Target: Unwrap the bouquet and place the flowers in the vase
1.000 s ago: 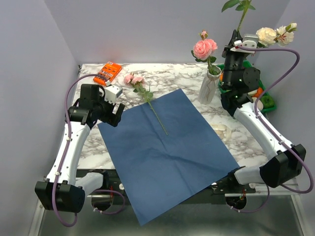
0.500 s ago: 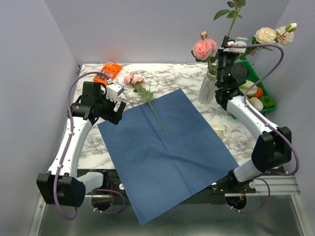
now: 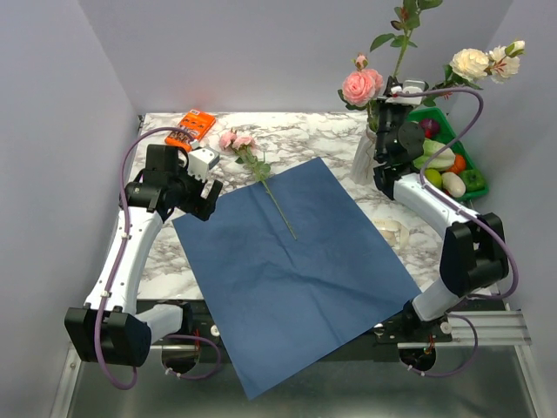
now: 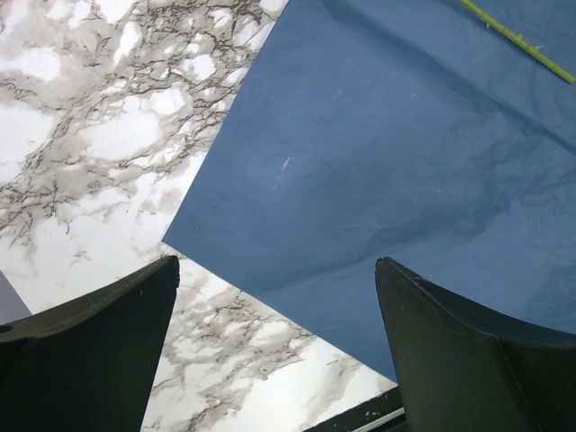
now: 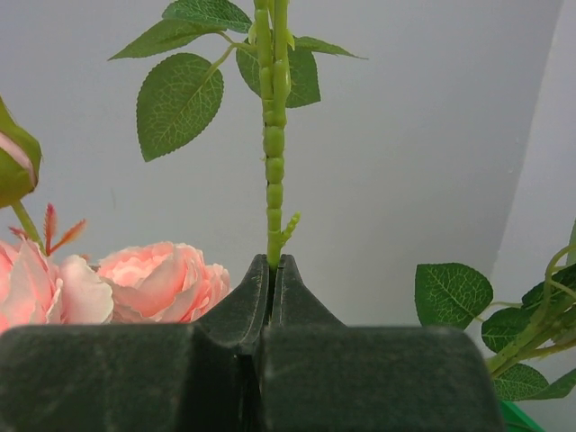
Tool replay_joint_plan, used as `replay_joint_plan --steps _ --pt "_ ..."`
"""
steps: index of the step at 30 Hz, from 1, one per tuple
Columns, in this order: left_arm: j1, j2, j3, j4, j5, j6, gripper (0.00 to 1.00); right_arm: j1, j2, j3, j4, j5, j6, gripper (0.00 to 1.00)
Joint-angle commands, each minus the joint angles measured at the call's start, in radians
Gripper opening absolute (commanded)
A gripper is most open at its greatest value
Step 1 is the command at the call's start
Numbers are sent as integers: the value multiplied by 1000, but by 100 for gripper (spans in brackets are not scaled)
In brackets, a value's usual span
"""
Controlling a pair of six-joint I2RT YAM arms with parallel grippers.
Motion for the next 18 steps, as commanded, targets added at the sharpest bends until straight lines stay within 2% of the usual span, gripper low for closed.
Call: replay_joint_plan --steps 1,7,10,12,13,15,16,18 --pt "8 -9 11 11 -6 14 99 -4 12 -33 119 9 -42 1" --pt "8 -7 5 14 -6 15 99 -4 -4 -119 183 13 -53 2" --pt "8 -3 3 16 -4 14 99 -4 -40 -180 191 1 -39 21" --pt "8 -2 3 14 0 11 99 -3 -73 -208 183 -13 -30 27" --pt "8 -3 5 13 3 9 99 0 -87 -225 182 -10 -25 38" --pt "8 -4 8 13 10 5 99 2 -124 -269 182 15 -11 47" --pt "8 -6 9 11 11 3 99 5 -139 -281 179 21 -8 54" --pt "8 -7 11 7 16 0 99 11 -176 -314 130 29 13 59"
